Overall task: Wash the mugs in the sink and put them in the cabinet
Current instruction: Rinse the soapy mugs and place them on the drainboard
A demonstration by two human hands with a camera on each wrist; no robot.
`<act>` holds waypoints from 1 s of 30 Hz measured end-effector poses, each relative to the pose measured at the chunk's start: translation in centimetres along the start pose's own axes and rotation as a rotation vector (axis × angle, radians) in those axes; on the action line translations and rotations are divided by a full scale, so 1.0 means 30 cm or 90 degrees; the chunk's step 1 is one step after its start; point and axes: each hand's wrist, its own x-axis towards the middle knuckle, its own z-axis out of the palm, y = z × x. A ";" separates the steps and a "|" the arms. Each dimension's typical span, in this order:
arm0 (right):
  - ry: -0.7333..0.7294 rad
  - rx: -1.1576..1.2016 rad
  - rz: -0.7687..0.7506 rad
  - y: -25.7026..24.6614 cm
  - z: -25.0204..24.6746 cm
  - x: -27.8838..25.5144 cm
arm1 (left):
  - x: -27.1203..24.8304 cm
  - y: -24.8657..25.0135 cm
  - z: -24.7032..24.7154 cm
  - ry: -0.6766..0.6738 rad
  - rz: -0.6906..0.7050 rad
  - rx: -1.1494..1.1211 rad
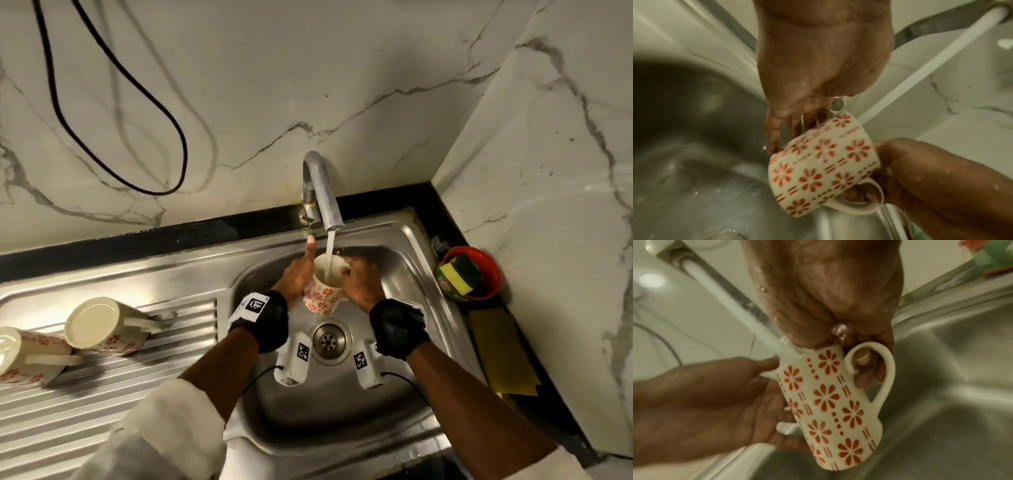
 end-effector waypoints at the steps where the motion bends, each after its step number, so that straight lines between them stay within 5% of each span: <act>1: -0.002 -0.008 -0.031 -0.001 0.014 -0.006 | 0.020 -0.003 -0.002 0.006 0.008 0.020; 6: 0.052 -0.064 -0.006 -0.020 0.030 -0.012 | 0.030 0.003 -0.007 0.052 0.037 0.049; 10: 0.004 0.008 -0.055 -0.019 0.029 -0.023 | -0.012 -0.018 -0.003 0.067 0.008 0.025; 14: 0.050 0.126 0.106 -0.007 0.007 -0.013 | -0.056 -0.032 -0.007 0.081 -0.007 0.014; 19: -0.059 0.483 0.315 0.024 0.056 -0.042 | -0.090 0.043 0.003 0.209 0.051 -0.023; 23: -0.035 0.460 0.304 0.020 0.059 -0.053 | -0.075 0.160 0.022 0.298 0.152 -0.070; 27: -0.058 0.402 0.213 0.009 0.030 -0.046 | -0.034 0.232 0.034 0.328 0.133 -0.163; 30: -0.034 0.371 0.185 -0.002 0.027 -0.043 | -0.046 0.224 0.053 0.270 0.194 -0.067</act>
